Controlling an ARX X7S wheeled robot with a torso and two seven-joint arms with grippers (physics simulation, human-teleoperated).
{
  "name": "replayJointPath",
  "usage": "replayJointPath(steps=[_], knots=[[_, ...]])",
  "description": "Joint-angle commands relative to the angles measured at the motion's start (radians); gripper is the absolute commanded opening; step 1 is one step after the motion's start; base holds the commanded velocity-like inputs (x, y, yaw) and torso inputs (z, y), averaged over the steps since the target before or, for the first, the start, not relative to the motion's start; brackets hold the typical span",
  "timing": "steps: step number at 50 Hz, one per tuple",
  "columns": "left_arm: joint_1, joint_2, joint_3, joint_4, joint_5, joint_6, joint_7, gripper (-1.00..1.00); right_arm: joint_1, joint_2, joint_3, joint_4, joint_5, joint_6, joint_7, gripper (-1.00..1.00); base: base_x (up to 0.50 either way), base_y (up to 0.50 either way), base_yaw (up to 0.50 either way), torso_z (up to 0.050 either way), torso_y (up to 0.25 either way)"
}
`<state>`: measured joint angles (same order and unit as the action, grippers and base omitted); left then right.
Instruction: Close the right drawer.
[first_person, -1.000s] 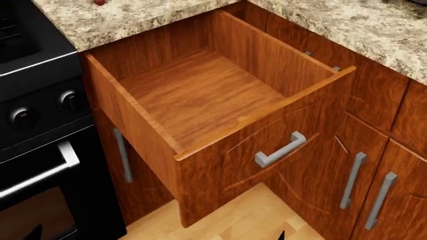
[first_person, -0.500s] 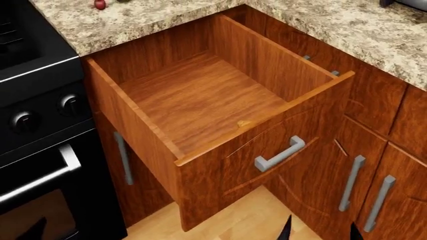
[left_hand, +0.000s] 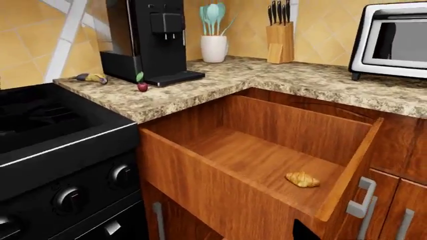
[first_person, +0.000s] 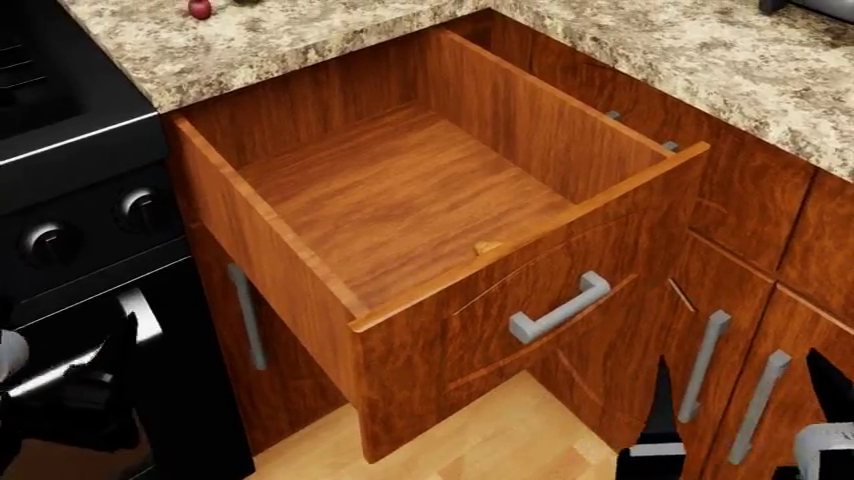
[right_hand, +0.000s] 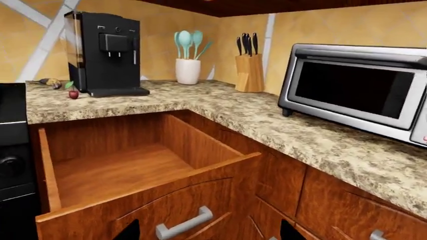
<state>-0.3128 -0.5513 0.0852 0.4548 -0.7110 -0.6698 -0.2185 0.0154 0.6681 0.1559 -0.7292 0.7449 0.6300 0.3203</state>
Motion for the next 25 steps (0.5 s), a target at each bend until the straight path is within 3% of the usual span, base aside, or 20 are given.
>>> replayJointPath(steps=[1, 9, 25], knots=[[-0.128, -0.097, -0.076, 0.059, -0.193, -0.209, -0.005, 1.0, -0.002, 0.129, 0.206, -0.089, 0.277, 0.12, -0.027, 1.0, 0.0, 0.0, 0.0, 0.0, 0.0], [-0.2, -0.131, -0.11, 0.056, -0.26, -0.28, -0.033, 1.0, 0.066, 0.245, 0.282, -0.051, 0.47, 0.202, 0.026, 1.0, 0.0, 0.0, 0.0, 0.0, 0.0], [-0.297, -0.118, -0.091, 0.015, -0.285, -0.309, -0.036, 1.0, 0.051, 0.253, 0.279, -0.075, 0.437, 0.208, 0.056, 1.0, 0.01, -0.01, 0.0, 0.0, 0.0]])
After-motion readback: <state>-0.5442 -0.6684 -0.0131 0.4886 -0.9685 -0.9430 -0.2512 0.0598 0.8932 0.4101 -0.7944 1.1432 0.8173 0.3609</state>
